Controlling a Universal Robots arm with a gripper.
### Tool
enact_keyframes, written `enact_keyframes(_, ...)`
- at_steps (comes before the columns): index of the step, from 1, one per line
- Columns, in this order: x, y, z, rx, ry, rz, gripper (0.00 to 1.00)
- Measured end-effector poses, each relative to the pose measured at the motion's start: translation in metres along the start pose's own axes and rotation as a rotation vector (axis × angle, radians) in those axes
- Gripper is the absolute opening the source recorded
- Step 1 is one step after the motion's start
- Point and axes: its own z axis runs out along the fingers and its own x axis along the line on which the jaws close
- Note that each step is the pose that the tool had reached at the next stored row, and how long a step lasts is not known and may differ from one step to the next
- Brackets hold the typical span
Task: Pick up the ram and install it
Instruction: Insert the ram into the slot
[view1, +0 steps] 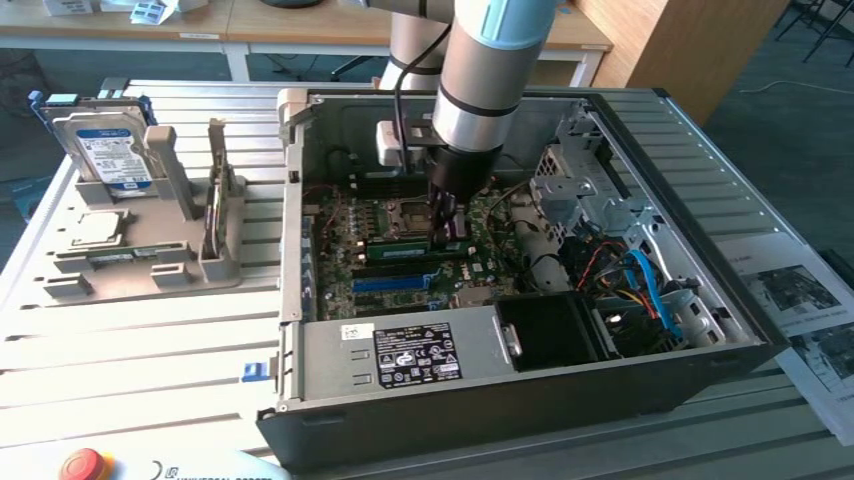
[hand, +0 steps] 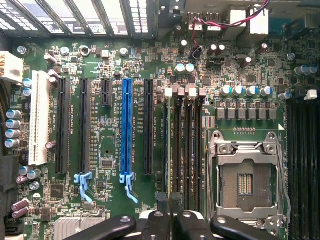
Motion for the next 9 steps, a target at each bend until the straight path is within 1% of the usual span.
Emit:
enact_keyframes(1, 0.0000, 0.0000, 0.0000, 0.0001, 0.0000, 0.000, 0.18)
enact_keyframes(2, 0.0000, 0.0000, 0.0000, 0.0001, 0.0001, 0.000, 0.18)
enact_keyframes(3, 0.0000, 0.0000, 0.0000, 0.0002, 0.0000, 0.000, 0.25)
enact_keyframes(9, 0.0000, -0.0001, 0.0000, 0.0002, 0.0000, 0.000, 0.25)
